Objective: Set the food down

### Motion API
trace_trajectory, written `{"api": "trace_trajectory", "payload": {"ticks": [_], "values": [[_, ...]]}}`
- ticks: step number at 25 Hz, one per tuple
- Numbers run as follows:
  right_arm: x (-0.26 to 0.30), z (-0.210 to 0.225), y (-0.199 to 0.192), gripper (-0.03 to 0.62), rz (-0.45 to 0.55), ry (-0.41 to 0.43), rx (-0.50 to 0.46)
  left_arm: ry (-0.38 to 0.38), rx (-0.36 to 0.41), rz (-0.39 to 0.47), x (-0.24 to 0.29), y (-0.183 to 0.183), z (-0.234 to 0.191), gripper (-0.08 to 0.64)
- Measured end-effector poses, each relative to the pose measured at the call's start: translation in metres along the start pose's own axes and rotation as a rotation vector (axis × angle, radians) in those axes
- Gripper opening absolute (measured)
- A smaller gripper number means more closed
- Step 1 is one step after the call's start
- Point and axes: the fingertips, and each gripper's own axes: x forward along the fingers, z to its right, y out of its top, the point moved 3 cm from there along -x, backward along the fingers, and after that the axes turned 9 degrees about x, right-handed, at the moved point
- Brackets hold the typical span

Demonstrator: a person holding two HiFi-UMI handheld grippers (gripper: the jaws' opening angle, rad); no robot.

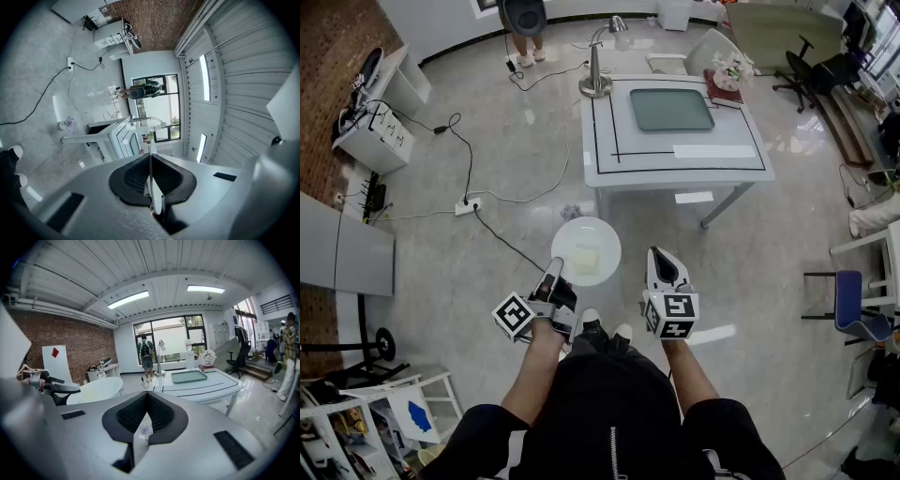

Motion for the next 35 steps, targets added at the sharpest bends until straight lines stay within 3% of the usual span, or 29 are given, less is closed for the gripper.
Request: {"api": "trace_trajectory", "payload": {"ticks": [20,35], "values": [[-0.025,0.042,0.004,0.009,0.033,0.005,0.023,-0.003,-0.001,-0.017,0.027,-0.038,0.013,0.013],[-0.015,0.097,0.018,0.009,0.053,-0.019,0.026,-0.025,0.044,-0.019,0.093,-0.047,0.018,0.013]]}}
